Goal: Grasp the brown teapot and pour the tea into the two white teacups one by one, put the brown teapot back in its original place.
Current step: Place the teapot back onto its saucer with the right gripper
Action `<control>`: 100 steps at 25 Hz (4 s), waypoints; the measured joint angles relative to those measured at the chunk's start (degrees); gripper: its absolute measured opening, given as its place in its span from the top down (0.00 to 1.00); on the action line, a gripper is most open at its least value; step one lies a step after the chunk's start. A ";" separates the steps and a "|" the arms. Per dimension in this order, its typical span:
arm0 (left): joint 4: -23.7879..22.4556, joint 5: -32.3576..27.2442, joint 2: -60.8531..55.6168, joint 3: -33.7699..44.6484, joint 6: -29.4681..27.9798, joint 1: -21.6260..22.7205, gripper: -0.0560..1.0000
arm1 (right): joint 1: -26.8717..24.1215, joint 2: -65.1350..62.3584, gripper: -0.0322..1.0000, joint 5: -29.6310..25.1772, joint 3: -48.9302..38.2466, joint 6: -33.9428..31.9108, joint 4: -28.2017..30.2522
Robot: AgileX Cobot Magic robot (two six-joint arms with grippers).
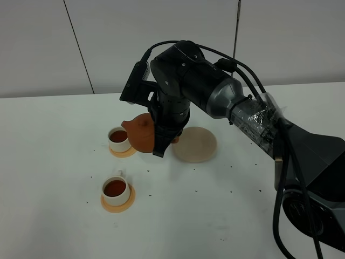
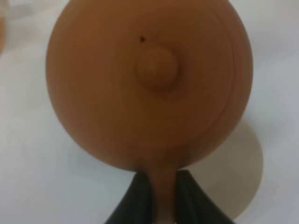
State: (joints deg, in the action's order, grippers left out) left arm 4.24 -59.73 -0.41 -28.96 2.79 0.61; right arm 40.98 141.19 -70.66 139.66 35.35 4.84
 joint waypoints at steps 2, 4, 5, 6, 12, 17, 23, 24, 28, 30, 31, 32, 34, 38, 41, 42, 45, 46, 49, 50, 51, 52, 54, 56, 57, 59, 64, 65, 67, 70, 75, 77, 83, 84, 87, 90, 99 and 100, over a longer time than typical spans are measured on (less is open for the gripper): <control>0.00 0.00 0.00 0.00 0.00 0.00 0.72 | 0.00 0.00 0.88 0.00 -0.07 0.13 0.00; 0.00 0.00 0.00 0.00 0.00 0.00 0.72 | 0.00 0.00 0.88 0.00 -0.07 0.27 0.00; 0.00 0.00 0.00 0.00 0.00 0.00 0.72 | 0.00 0.00 0.88 0.00 -0.07 0.37 0.00; 0.00 0.00 0.00 0.00 0.00 0.00 0.72 | 0.00 0.00 0.88 0.00 -0.07 0.37 0.00; 0.00 0.00 0.00 0.00 0.00 0.00 0.72 | 0.00 0.00 0.88 0.00 -0.07 0.55 -0.02; 0.00 0.00 0.00 0.00 0.00 0.00 0.72 | -0.08 0.00 0.88 0.00 -0.07 0.55 0.58; 0.00 0.00 0.00 0.00 0.00 0.00 0.72 | -2.93 -1.55 0.88 -0.05 -0.11 0.55 -0.04; 0.00 0.00 0.00 0.00 0.00 0.00 0.72 | -3.61 -2.06 0.88 -0.05 -0.11 0.55 -0.17; 0.00 0.00 0.00 0.00 0.00 0.00 0.72 | -6.83 -4.16 0.88 -0.05 -0.11 0.56 -0.46; 0.00 0.00 0.00 0.00 0.00 0.00 0.72 | -8.21 -4.74 0.88 -0.05 -0.11 0.61 -0.74; 0.00 0.00 0.00 0.00 0.00 0.00 0.72 | -8.83 -4.88 0.88 -0.05 -0.11 0.61 -0.89; 0.00 0.00 0.00 0.00 0.00 0.00 0.72 | -9.27 -4.95 0.88 -0.05 -0.11 0.67 -1.30; 0.00 0.00 0.00 0.00 0.00 0.00 0.72 | -9.85 -5.01 0.88 -0.05 -0.11 0.74 -1.37; 0.00 0.00 0.00 0.00 0.00 0.00 0.72 | -10.27 -5.12 0.88 -0.05 -0.11 0.74 -1.67; 0.00 0.00 0.00 0.00 0.00 0.00 0.72 | -10.31 -5.12 0.88 -0.05 -0.11 0.63 -1.67; 0.00 0.00 0.00 0.00 0.00 0.00 0.72 | -10.31 -5.12 0.88 -0.05 -0.11 0.57 -1.74; 0.00 0.00 0.00 0.00 0.00 0.00 0.72 | -10.31 -5.78 0.88 0.23 -2.67 -0.03 -1.74; 0.00 0.00 0.00 0.00 0.00 0.00 0.72 | -10.31 -6.12 0.88 0.28 -4.00 -0.08 -1.74; 0.00 0.00 0.00 0.00 0.00 0.00 0.72 | -10.31 -6.94 0.88 0.05 -7.87 -0.16 -1.47; 0.00 0.00 0.00 0.00 0.00 0.00 0.72 | -10.31 -7.32 0.88 -0.07 -8.65 -0.30 -1.36; 0.00 0.00 0.00 0.00 0.00 0.00 0.72 | -10.38 -7.61 0.88 -0.07 -9.33 -0.30 -1.36; 0.00 0.00 0.00 0.00 0.00 0.00 0.72 | -10.47 -7.97 0.88 -0.07 -9.70 -0.30 -1.41; 0.00 0.00 0.00 0.00 0.00 0.00 0.72 | -10.80 -8.30 0.88 -0.03 -9.94 -0.23 -2.17; 0.00 0.00 0.00 0.00 0.06 0.00 0.72 | -11.46 -8.43 0.88 -0.01 -9.99 0.20 -3.50; 0.00 0.00 0.00 0.00 0.06 0.00 0.72 | -11.64 -8.43 0.88 -0.01 -10.00 0.62 -4.21; 0.00 0.00 0.00 0.00 0.06 0.00 0.72 | -12.05 -8.47 0.88 0.14 -10.58 1.06 -4.84; 0.00 0.00 0.00 0.00 0.00 0.00 0.72 | -12.99 -8.61 0.88 0.11 -13.90 3.07 -5.84; 0.00 0.00 0.00 0.00 0.00 0.00 0.72 | -13.25 -8.61 0.88 0.05 -14.23 3.49 -5.97; 0.00 0.00 0.00 0.00 0.00 0.00 0.72 | -13.72 -8.61 0.88 0.05 -14.46 3.83 -6.36; 0.00 0.00 0.00 0.00 0.00 0.00 0.72 | -14.31 -8.61 0.88 0.10 -14.48 4.61 -7.40; 0.00 0.00 0.00 0.00 0.00 0.00 0.72 | -14.34 -8.61 0.88 0.54 -14.87 5.60 -8.25; 0.00 0.00 0.00 0.00 0.00 0.00 0.72 | -14.34 -8.61 0.88 1.78 -14.87 5.97 -8.70; 0.00 0.00 0.00 0.00 0.00 0.00 0.72 | -14.34 -8.27 0.88 4.64 -15.02 6.78 -8.87; 0.00 0.00 0.00 0.00 0.00 0.00 0.72 | -14.34 -8.15 0.88 4.97 -15.63 6.83 -8.87; 0.00 0.00 0.00 0.00 0.00 0.00 0.72 | -14.34 -7.69 0.88 7.56 -19.09 7.22 -8.87; 0.00 0.00 0.00 0.00 0.00 0.00 0.72 | -14.34 -7.31 0.88 10.11 -21.78 7.75 -8.87; 0.00 0.00 0.00 0.00 0.00 0.00 0.72 | -14.34 -7.31 0.88 14.33 -22.83 8.74 -8.87; 0.00 0.00 0.00 0.00 0.00 0.00 0.72 | -14.34 -7.31 0.88 14.41 -22.83 8.81 -8.87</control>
State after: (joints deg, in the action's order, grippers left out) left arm 4.24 -59.73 -0.41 -28.96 2.80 0.61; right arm 26.64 133.88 -56.25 116.82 44.16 -4.03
